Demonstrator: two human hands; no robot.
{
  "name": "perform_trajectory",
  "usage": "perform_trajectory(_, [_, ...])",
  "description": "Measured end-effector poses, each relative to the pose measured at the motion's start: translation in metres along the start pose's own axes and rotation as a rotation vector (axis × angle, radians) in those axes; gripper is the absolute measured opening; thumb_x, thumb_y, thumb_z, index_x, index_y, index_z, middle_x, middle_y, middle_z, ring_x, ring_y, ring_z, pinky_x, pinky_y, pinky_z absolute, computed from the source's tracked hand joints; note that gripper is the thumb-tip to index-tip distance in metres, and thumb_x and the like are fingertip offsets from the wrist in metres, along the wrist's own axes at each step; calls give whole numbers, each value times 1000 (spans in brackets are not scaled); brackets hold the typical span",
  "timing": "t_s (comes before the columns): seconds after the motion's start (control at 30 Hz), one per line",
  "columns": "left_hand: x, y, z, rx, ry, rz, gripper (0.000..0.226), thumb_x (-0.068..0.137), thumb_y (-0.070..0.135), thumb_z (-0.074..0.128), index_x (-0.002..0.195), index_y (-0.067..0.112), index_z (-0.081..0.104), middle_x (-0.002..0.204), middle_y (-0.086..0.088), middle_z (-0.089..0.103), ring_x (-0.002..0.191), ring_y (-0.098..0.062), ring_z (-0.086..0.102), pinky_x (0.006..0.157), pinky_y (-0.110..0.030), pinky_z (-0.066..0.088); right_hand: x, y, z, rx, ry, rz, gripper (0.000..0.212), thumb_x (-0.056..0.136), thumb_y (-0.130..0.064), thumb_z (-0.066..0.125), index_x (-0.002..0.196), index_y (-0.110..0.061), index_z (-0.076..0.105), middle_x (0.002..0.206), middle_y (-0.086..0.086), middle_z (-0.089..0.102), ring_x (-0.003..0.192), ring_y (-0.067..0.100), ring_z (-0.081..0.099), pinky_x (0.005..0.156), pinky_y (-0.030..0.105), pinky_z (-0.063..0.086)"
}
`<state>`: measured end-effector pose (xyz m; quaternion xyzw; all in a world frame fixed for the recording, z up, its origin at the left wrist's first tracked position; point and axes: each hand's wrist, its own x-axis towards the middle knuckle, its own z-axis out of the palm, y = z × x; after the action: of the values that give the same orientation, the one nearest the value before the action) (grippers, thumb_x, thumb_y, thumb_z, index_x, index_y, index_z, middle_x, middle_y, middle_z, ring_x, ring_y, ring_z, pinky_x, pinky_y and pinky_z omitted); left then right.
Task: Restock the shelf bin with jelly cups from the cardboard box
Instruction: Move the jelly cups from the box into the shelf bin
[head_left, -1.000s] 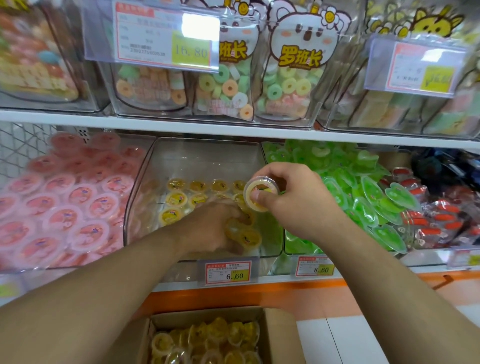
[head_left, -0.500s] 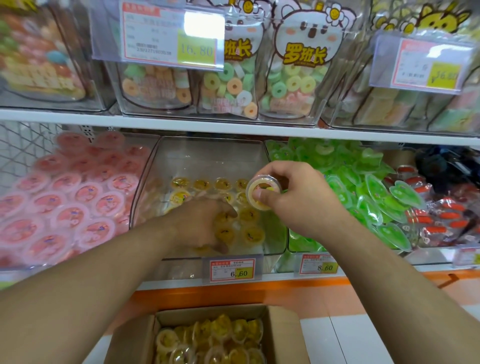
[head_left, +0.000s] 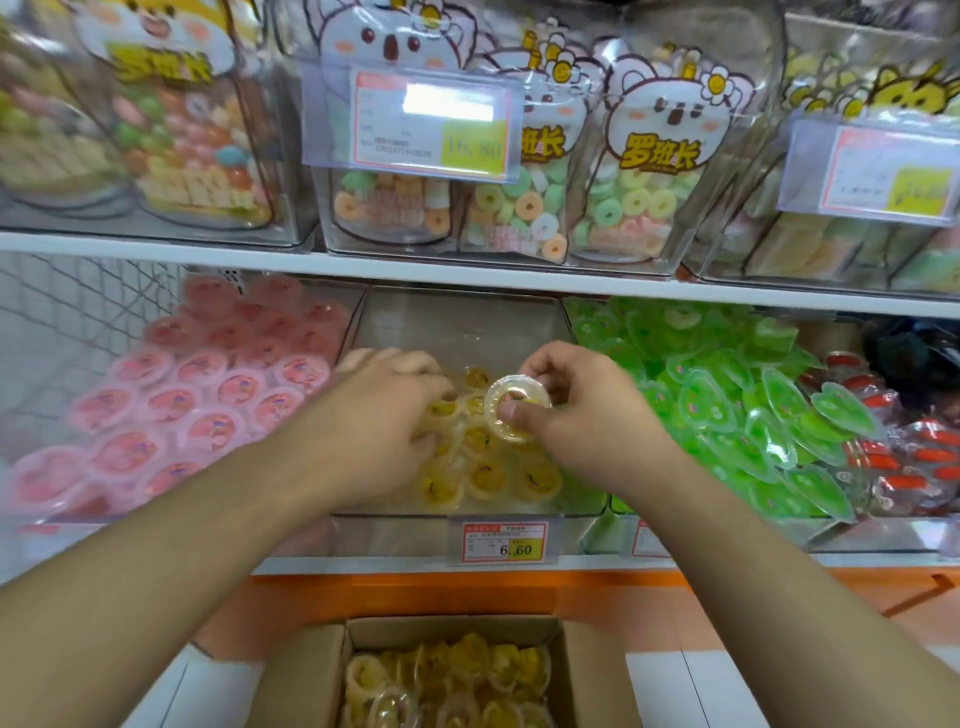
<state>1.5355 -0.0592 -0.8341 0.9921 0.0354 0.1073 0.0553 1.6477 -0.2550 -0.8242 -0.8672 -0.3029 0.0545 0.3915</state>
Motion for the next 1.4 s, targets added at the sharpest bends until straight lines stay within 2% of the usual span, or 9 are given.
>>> perform_trajectory(0.13, [-33, -23, -10, 28, 207, -35, 44, 90, 35, 71, 133, 30, 65, 143, 6, 54, 137, -22, 45, 113, -48, 31, 1, -6, 29, -3, -123, 18, 23, 83, -35, 86, 88, -24, 66, 75, -8, 72, 66, 11, 64, 61, 26, 50])
perform_trajectory(0.23, [-48, -35, -4, 8, 157, -91, 51, 98, 43, 59, 147, 28, 53, 156, 4, 44, 147, -22, 35, 119, -50, 29, 5, -4, 57, -44, -270, 10, 22, 85, -32, 85, 85, -22, 65, 58, -15, 56, 54, 1, 46, 56, 22, 40])
perform_trajectory(0.37, [-61, -47, 10, -40, 85, -142, 60, 101, 51, 51, 155, 27, 42, 165, 9, 32, 153, -17, 26, 123, -45, 20, 10, 4, 79, -41, -394, 55, 23, 85, -35, 85, 94, -21, 68, 68, -12, 51, 62, 7, 44, 63, 26, 41])
perform_trajectory(0.53, [-65, -52, 19, -50, 68, -138, 63, 100, 54, 47, 157, 27, 37, 168, 12, 21, 152, -16, 27, 124, -42, 17, 16, 9, 84, -96, -393, 27, 19, 86, -34, 84, 90, -32, 65, 72, -12, 53, 64, 7, 48, 63, 27, 42])
perform_trajectory(0.87, [-67, -49, 19, -101, 23, -184, 63, 100, 52, 48, 157, 30, 35, 169, 16, 13, 150, -21, 29, 125, -41, 16, 16, 9, 83, -39, -381, 12, 21, 82, -24, 87, 84, -32, 68, 70, -13, 67, 62, 2, 56, 69, 30, 52])
perform_trajectory(1.03, [-65, -48, 18, -128, -4, -210, 66, 96, 57, 44, 157, 34, 32, 168, 18, 11, 149, -28, 30, 126, -46, 21, 17, 0, 86, -72, -392, -48, 20, 76, -29, 93, 84, -32, 75, 85, -16, 69, 71, -7, 60, 65, 15, 47])
perform_trajectory(1.13, [-65, -48, 19, -119, -3, -208, 64, 98, 55, 46, 157, 34, 32, 168, 18, 11, 150, -26, 28, 126, -44, 17, 19, -5, 96, -89, -427, -46, 12, 78, -31, 92, 83, -30, 80, 80, -11, 73, 74, 2, 66, 69, 25, 55])
perform_trajectory(1.27, [-64, -48, 19, -119, 1, -204, 64, 97, 56, 42, 156, 32, 36, 168, 17, 12, 150, -25, 28, 125, -44, 16, 19, -7, 104, -98, -491, -10, 7, 82, -23, 89, 82, -23, 82, 66, -12, 69, 58, 1, 63, 54, 23, 53])
perform_trajectory(1.4, [-64, -47, 19, -113, 3, -198, 62, 99, 55, 44, 156, 31, 35, 167, 17, 11, 151, -23, 25, 125, -43, 15, 21, -8, 105, -119, -504, 11, 5, 86, -20, 85, 83, -22, 81, 69, 1, 76, 67, 21, 74, 66, 34, 63])
